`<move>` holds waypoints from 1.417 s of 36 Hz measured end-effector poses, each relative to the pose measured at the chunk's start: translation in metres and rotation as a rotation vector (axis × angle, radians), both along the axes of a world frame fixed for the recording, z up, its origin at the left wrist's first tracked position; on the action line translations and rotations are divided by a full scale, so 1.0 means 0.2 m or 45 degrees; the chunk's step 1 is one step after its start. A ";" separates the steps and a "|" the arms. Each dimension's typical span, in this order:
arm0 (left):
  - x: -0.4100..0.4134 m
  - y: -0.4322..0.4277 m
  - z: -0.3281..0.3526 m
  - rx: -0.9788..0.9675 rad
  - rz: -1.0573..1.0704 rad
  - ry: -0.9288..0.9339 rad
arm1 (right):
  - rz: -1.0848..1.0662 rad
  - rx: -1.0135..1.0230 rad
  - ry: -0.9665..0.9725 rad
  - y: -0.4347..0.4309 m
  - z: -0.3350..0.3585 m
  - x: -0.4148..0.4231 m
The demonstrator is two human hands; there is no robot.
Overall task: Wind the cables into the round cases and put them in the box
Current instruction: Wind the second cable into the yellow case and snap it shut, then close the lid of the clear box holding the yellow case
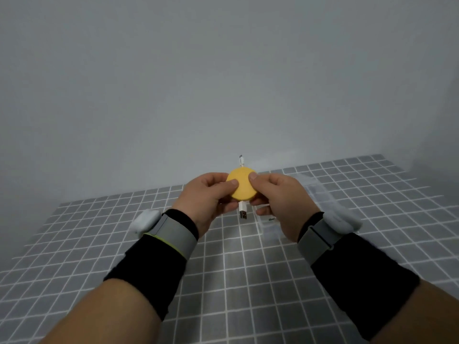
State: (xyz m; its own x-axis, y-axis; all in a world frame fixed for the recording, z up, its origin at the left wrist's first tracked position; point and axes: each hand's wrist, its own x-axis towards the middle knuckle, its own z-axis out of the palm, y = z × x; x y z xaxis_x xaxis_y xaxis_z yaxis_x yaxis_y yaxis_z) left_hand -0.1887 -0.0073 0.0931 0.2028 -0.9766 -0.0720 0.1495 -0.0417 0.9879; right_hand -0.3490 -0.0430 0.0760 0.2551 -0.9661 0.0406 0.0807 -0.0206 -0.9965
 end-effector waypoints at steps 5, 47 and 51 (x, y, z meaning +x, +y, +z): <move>-0.05 -0.12 -0.02 0.091 -0.080 -0.066 | -0.007 -0.010 0.081 -0.09 -0.03 -0.09; -0.48 -0.74 -0.34 0.276 -0.461 -1.784 | -0.713 -0.103 0.619 -0.54 -0.26 -0.40; -0.47 -0.74 -0.35 0.270 -0.472 -1.857 | -0.700 -0.129 0.631 -0.57 -0.27 -0.40</move>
